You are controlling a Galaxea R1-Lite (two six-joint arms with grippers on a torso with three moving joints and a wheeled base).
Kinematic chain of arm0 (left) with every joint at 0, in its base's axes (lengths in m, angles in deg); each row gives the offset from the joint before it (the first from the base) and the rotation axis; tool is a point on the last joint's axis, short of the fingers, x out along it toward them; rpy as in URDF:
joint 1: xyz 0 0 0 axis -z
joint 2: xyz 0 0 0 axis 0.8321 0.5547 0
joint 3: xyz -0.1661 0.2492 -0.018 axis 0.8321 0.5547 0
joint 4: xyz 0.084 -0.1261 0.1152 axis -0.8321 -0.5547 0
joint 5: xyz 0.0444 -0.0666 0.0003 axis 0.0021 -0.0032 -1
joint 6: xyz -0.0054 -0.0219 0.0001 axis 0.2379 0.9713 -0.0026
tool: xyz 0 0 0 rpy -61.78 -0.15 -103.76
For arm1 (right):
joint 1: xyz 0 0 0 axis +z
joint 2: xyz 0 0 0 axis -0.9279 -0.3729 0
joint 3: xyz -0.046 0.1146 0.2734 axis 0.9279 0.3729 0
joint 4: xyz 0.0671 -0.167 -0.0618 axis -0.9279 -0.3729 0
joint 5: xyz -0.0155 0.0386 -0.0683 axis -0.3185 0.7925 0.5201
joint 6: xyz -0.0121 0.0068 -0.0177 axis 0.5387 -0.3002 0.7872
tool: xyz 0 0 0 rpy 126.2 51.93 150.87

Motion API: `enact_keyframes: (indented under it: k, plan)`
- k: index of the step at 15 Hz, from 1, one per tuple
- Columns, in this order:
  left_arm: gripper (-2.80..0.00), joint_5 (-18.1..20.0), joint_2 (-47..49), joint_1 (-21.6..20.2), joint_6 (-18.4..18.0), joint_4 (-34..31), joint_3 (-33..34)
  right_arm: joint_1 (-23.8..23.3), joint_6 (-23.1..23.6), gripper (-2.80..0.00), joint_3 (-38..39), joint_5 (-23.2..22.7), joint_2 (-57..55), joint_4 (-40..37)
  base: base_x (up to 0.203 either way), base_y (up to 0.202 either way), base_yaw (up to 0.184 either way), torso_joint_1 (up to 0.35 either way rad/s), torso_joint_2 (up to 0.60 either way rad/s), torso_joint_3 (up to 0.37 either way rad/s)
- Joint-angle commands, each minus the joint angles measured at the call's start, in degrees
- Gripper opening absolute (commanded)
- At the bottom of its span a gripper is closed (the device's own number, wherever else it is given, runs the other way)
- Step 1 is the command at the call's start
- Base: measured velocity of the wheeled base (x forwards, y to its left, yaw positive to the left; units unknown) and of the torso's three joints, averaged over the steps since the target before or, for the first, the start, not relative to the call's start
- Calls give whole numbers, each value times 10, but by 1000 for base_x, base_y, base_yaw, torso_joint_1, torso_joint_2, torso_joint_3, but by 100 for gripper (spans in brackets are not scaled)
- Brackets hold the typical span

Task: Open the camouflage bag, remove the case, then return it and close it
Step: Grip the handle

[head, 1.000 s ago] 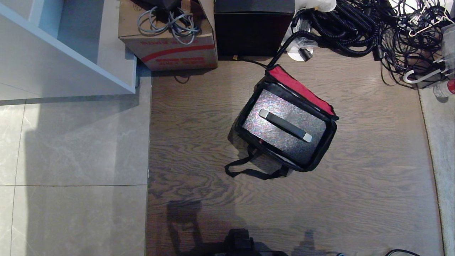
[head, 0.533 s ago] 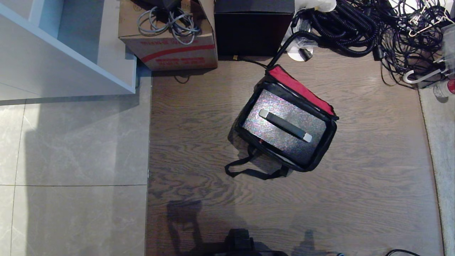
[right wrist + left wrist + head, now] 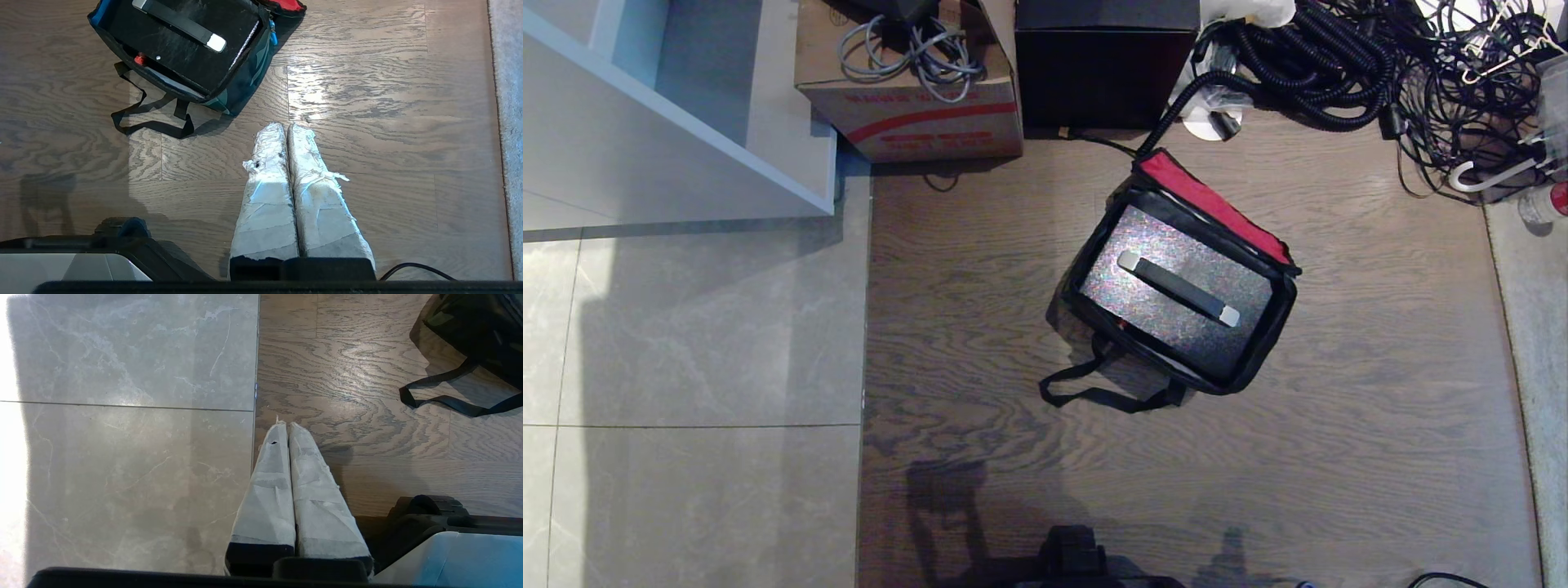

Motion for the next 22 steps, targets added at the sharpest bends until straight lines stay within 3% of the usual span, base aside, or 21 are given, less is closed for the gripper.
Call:
enact_keyframes:
  k: [1, 22]
  plan:
    - [-280, 0, 0, 0, 0, 0, 0, 1, 0, -280, 23, 0, -1, 1, 0, 0, 0, 0, 0, 0]
    - [-280, 0, 0, 0, 0, 0, 0, 1, 0, -280, 23, 0, -1, 0, 0, 0, 0, 0, 0, 0]
